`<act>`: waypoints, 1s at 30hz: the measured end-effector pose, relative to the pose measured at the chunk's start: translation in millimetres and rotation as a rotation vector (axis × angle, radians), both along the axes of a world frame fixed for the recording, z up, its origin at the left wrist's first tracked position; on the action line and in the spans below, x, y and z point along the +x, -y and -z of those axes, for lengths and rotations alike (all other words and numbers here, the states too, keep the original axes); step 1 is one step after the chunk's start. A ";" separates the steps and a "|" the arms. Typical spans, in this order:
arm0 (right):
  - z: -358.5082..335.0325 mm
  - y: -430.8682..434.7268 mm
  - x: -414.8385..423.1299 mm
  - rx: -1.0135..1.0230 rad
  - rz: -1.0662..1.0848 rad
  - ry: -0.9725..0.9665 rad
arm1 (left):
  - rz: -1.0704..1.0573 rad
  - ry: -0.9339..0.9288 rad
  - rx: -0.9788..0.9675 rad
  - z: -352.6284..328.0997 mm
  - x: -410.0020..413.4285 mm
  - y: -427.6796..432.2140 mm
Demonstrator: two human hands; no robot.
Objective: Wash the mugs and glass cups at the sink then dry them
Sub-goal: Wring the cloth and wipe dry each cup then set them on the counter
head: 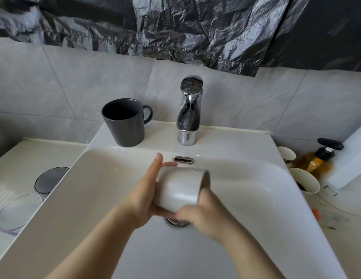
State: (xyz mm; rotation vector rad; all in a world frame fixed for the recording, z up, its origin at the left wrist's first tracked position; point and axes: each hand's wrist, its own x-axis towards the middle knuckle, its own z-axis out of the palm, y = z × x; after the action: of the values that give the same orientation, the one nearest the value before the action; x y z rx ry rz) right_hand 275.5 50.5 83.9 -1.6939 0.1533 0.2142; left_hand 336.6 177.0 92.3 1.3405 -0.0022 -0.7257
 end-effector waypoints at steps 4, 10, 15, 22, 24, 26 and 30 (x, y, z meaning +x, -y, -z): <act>-7.7 -4.7 -2.1 0.435 0.049 -0.086 | -0.185 0.417 0.113 8.8 -2.0 1.2; -11.6 13.2 -1.9 0.887 0.224 -0.193 | -0.026 1.149 0.211 17.3 -5.4 -1.5; -10.5 14.1 -2.0 0.403 0.108 -0.005 | -0.026 0.336 -0.022 4.8 2.6 -3.9; -6.7 11.4 -7.6 0.136 -0.142 0.033 | 0.108 0.256 0.310 -4.4 14.6 -16.0; -6.4 14.4 -8.3 0.126 -0.152 0.038 | 0.064 0.308 0.438 -6.5 14.1 -12.6; -8.4 17.1 -9.1 0.113 -0.167 0.044 | 0.057 0.345 0.561 -10.6 13.3 -12.2; -19.9 19.1 -14.7 0.155 -0.206 0.070 | 0.188 0.219 0.616 -22.5 1.1 -26.1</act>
State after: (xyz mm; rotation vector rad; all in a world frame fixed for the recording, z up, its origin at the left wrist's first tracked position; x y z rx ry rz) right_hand 260.9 31.4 103.8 -1.5593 -0.0886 0.3114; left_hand 337.7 203.1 114.8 2.0264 -0.0863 -0.7649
